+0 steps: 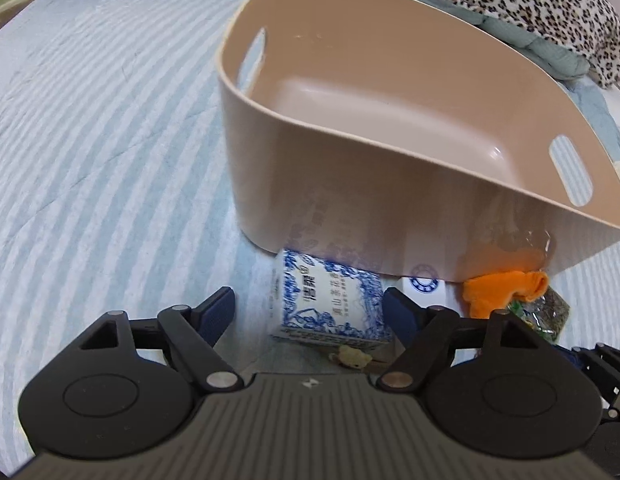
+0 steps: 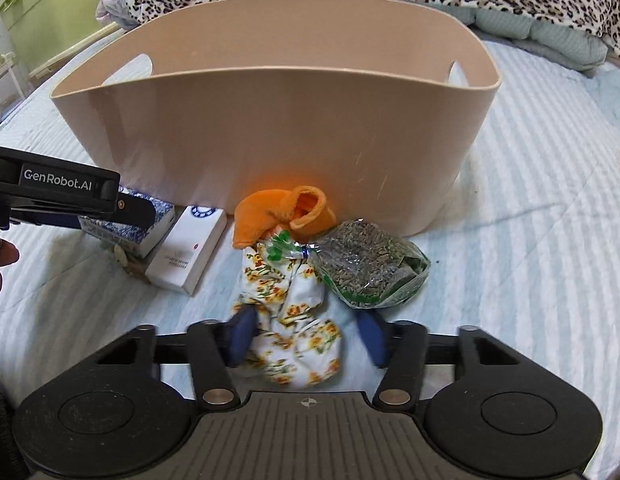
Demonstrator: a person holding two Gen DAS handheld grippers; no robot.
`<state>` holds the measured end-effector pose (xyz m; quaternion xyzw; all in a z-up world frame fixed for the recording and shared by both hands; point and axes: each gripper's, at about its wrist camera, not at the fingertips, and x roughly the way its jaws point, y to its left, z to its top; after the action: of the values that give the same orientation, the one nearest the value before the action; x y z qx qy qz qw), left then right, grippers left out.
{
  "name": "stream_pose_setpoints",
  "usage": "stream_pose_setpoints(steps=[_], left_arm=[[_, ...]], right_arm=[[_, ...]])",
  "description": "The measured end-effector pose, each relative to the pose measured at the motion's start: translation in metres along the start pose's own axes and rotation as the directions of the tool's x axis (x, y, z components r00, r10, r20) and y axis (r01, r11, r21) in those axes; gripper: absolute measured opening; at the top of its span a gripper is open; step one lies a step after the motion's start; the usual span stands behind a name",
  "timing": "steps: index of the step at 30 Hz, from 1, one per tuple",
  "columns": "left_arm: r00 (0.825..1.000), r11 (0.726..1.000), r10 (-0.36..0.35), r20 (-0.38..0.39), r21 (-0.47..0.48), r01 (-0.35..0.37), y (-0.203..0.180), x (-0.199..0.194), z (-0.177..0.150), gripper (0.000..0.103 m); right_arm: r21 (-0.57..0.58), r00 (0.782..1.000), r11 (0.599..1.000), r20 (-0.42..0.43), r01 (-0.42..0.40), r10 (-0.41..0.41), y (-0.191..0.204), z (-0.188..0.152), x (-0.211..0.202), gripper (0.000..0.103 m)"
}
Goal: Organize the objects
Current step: 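Grasp the blue-and-white pack with the left tool while the right tool grasps the floral scrunchie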
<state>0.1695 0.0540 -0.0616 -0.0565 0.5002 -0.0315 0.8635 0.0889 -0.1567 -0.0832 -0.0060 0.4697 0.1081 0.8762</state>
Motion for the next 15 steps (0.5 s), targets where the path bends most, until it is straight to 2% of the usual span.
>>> stream_pose_setpoints(steps=[4,6,8,11,13,15], left_arm=[[1.000,1.000,0.016,-0.002,0.020,-0.016,-0.004,0.004,-0.003,0.081],[1.000,1.000,0.023,0.000,0.017,-0.023,-0.003,0.004,-0.003,0.078],[1.000,0.999,0.016,-0.004,0.030,-0.016,-0.004,0.004,-0.004,0.054],[1.000,0.999,0.011,-0.009,0.045,-0.011,-0.005,0.003,-0.006,0.035],[1.000,0.999,0.004,-0.015,0.051,-0.003,-0.006,0.002,-0.007,0.026],[1.000,0.998,0.006,-0.017,0.061,-0.005,-0.006,0.002,-0.008,0.024]], right_arm=[[-0.002,1.000,1.000,0.005,-0.002,0.002,-0.005,-0.004,-0.003,0.038],[-0.001,1.000,1.000,0.008,-0.005,0.005,-0.007,-0.006,-0.006,0.034],[0.005,1.000,1.000,0.009,-0.010,0.010,-0.006,-0.006,-0.004,0.031],[0.010,1.000,1.000,0.009,-0.016,0.016,-0.012,-0.008,-0.007,0.026],[0.014,1.000,1.000,0.009,-0.022,0.022,-0.014,-0.009,-0.008,0.022],[0.019,1.000,0.999,0.008,-0.030,0.030,-0.006,-0.004,-0.005,0.020]])
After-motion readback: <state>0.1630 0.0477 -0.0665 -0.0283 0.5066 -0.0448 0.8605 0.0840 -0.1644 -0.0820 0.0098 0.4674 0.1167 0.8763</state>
